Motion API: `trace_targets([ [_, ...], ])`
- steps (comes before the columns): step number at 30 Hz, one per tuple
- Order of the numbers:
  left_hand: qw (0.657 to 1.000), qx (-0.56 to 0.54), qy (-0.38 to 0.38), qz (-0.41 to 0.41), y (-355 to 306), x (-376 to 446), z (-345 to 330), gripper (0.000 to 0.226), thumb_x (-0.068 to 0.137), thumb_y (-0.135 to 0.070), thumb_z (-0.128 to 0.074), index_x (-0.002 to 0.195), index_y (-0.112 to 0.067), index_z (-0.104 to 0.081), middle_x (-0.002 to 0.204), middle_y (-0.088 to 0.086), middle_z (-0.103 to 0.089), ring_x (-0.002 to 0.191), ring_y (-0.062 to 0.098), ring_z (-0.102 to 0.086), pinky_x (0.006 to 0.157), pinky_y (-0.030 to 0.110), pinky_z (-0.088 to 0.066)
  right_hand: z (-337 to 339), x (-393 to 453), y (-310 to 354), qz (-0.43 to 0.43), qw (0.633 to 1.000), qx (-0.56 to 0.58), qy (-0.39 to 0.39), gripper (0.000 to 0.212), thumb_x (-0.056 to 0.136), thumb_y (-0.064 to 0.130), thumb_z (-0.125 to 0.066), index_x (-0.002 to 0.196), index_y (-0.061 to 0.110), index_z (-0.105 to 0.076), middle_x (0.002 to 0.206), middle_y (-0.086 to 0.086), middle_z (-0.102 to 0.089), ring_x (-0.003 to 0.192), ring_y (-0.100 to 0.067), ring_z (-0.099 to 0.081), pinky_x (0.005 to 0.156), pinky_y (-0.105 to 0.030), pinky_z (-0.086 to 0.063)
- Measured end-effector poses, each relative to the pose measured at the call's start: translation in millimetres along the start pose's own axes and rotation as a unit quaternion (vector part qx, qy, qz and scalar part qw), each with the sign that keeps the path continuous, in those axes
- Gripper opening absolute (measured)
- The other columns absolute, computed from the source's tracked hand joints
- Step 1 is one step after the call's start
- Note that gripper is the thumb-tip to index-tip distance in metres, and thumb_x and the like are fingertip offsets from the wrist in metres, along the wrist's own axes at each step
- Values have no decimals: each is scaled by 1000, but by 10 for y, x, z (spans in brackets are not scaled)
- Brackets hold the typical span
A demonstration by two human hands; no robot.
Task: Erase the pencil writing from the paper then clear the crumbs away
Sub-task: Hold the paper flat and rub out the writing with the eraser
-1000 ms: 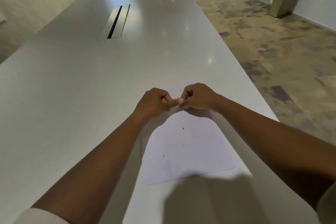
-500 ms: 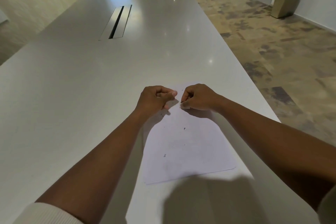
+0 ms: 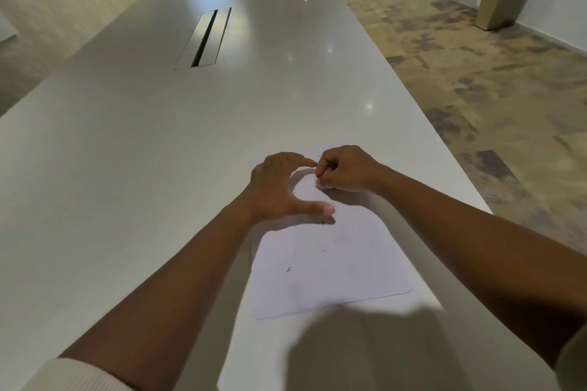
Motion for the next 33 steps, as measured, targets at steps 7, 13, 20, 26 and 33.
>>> trace_targets([
  [7, 983, 101, 154, 20, 198, -63, -119, 149, 38, -106, -60, 160, -46, 1, 169, -21, 8, 149, -7, 23, 118, 48, 23, -17, 17, 42, 17, 999, -43, -1, 5, 76, 16, -76, 75, 16, -72, 76, 14, -64, 74, -1, -57, 60, -14, -41],
  [13, 984, 87, 151, 34, 265, -74, -169, 145, 41, -105, -59, 160, -48, 0, 170, -22, 9, 151, -5, 22, 120, 49, 24, 4, -40, 106, 49, 996, -78, -2, 4, 77, 13, -77, 77, 15, -74, 83, 6, -71, 71, 0, -58, 60, -9, -41],
  [20, 987, 67, 144, 34, 277, -58, -184, 148, 35, -105, -61, 161, -49, -6, 170, -22, 5, 150, -7, 22, 119, 49, 25, -112, -279, 276, 70, 973, -117, 185, 10, 73, 21, -79, 68, 28, -74, 78, 17, -73, 76, 6, -64, 76, -20, -53],
  [26, 985, 72, 150, 34, 283, -70, -185, 151, 34, -106, -60, 161, -47, -3, 169, -23, 7, 148, -8, 25, 119, 48, 26, 33, -198, 257, 96, 989, -112, 24, 2, 79, 9, -75, 78, 10, -76, 84, -2, -74, 82, -14, -67, 72, -19, -46],
  [33, 984, 76, 154, 37, 256, -48, -171, 153, 31, -104, -62, 161, -47, -6, 170, -23, 7, 150, -7, 22, 118, 47, 26, -185, -333, 361, 91, 961, -149, 213, 9, 75, 22, -78, 71, 29, -73, 78, 18, -71, 76, 2, -63, 74, -19, -52],
])
Point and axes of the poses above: each hand's wrist, its own x-axis towards the middle knuckle, its own z-axis out of the back of the hand, y = z × x, the point moved 3 cm from there along x, towards the middle knuckle
